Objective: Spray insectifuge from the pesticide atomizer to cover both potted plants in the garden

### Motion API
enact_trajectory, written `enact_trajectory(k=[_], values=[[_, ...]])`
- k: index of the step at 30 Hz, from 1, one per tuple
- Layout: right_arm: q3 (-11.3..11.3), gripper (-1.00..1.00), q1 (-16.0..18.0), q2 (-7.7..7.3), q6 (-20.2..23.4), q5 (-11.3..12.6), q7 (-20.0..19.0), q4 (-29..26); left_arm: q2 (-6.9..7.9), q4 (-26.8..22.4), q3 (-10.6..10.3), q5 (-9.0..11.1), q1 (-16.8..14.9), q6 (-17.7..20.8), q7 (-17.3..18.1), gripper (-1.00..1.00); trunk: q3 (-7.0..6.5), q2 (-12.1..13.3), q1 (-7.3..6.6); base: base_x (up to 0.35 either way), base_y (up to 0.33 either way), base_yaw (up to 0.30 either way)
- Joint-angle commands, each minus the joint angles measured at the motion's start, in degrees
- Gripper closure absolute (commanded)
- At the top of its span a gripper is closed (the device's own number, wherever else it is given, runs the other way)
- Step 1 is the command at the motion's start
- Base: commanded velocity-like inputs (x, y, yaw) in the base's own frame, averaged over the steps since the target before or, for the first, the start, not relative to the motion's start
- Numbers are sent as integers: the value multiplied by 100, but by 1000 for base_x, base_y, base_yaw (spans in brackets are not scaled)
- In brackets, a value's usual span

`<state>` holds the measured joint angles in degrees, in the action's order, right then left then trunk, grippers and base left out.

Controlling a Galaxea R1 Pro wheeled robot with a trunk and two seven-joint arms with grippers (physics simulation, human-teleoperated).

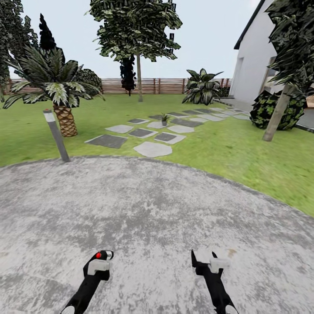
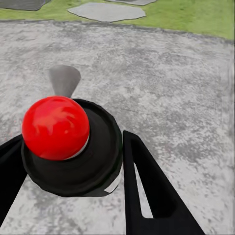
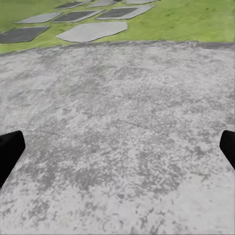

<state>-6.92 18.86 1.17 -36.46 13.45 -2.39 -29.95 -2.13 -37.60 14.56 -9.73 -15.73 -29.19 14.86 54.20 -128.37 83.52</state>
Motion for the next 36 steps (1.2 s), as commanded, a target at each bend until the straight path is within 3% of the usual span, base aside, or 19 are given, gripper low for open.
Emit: enact_trajectory(k=[1, 6, 13, 15, 33, 36], values=[[-23, -100, 4, -3, -22, 60, -25, -38, -12, -10, -39, -40, -11, -18, 22, 100, 5, -2, 2, 298, 0, 0], [-51, -100, 4, -3, -22, 29, -25, -64, -16, -61, -125, -12, -18, -35, 33, 100, 5, -2, 2, 284, 0, 0], [-47, -100, 4, 34, -26, -641, -21, -8, -41, -321, -144, -15, -2, -33, 86, 100, 5, -2, 2, 299, 0, 0], [-41, -100, 4, 33, -25, -701, -18, 0, -30, -324, -132, -13, 32, -31, 81, 100, 5, -2, 2, 329, 0, 0], [4, -100, 4, 3, -34, -700, 34, 134, -42, -378, -76, 6, 76, -33, 4, 100, 5, -2, 2, 332, 0, 0], [14, -100, 4, -2, -36, -695, 36, 134, -38, -380, -65, 148, 73, -34, -13, 100, 5, -2, 2, 332, 0, 0]])
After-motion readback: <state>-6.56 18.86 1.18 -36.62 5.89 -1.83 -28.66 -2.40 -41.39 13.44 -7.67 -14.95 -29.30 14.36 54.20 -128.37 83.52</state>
